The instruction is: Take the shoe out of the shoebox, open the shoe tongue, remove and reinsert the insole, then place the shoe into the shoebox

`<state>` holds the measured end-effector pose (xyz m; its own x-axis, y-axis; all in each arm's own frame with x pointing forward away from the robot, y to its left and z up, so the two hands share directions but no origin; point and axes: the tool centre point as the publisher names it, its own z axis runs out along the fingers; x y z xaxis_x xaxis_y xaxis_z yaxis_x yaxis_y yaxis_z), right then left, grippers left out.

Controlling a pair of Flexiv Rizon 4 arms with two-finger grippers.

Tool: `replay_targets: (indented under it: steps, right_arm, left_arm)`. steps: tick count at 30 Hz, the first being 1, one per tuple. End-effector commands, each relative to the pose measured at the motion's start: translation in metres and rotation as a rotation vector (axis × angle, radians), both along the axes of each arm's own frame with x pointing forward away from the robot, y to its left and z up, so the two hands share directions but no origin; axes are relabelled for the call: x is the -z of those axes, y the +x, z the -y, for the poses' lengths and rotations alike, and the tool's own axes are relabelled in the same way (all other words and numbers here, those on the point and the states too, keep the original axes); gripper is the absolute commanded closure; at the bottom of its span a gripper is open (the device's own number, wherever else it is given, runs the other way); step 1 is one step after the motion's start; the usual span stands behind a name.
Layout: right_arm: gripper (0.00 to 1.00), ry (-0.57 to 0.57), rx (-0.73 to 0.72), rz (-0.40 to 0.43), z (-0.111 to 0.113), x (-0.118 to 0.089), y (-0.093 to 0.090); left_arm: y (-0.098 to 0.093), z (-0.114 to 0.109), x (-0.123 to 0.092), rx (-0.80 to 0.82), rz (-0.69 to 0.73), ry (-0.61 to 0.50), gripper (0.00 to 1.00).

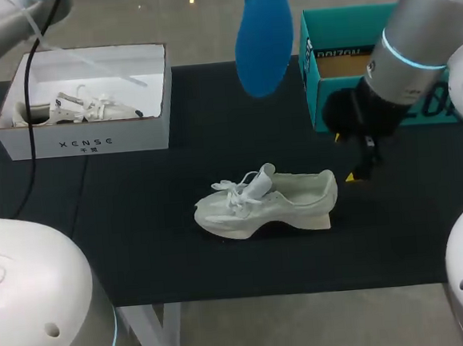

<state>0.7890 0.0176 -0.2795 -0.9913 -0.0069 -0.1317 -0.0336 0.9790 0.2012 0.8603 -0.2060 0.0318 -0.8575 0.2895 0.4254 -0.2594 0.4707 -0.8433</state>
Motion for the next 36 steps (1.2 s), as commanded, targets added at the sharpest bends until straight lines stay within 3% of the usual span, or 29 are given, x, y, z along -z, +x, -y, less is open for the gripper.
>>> replay_targets:
  steps: [1,11,20,26,36]
  right_arm:
    - [0.0,-0.008,0.001,0.0,-0.002,0.0,-0.001]
    - [0.0,-0.008,0.001,0.0,-0.002,0.0,-0.001]
    - [0.0,-0.008,0.001,0.0,-0.002,0.0,-0.001]
    - [0.0,-0.008,0.001,0.0,-0.002,0.0,-0.001]
    - [0.0,-0.008,0.001,0.0,-0.002,0.0,-0.001]
  left_arm:
    - [-0.002,0.0,0.001,-0.003,0.001,-0.001,1.0]
    - [-0.003,-0.001,-0.003,0.003,0.009,0.001,1.0]
    - [0.001,-0.031,-0.013,-0.087,0.02,-0.002,1.0]
    - [-0.011,-0.019,-0.012,-0.011,-0.001,0.016,1.0]
    - [-0.011,-0.019,-0.012,-0.006,-0.007,0.015,1.0]
